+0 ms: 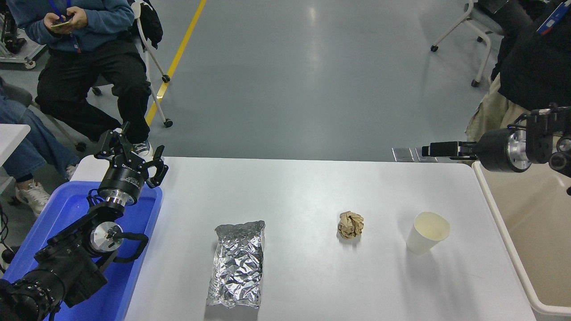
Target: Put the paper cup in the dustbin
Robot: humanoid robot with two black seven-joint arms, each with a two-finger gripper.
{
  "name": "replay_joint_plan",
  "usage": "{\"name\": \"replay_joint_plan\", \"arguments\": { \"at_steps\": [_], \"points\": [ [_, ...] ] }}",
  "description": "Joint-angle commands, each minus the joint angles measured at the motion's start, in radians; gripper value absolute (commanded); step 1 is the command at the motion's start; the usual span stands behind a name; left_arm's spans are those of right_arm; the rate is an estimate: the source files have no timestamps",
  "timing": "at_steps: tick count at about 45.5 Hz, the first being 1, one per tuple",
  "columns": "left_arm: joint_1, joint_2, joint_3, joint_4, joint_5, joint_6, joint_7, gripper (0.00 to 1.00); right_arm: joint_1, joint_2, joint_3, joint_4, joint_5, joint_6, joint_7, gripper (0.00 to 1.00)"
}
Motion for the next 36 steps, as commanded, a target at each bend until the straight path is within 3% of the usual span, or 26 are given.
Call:
{"name": "replay_joint_plan", "arguments": {
  "at_steps": [1,19,36],
  "points": [
    [-0.001,0.0,0.0,0.0,0.0,0.0,0.0,1.0,-0.038,0.025,-0.091,0.031,-0.092,-0.008,0.001,1.0],
    [-0.001,0.0,0.0,0.0,0.0,0.0,0.0,1.0,-0.184,0.04,-0.098,-0.043,-0.097,-0.114,0.001,0.99],
    [0.001,0.0,0.0,0.0,-0.001,0.0,0.0,1.0,-0.215,0.085,-0.098,-0.103,-0.094,-0.172,0.001,0.99]
  ]
}}
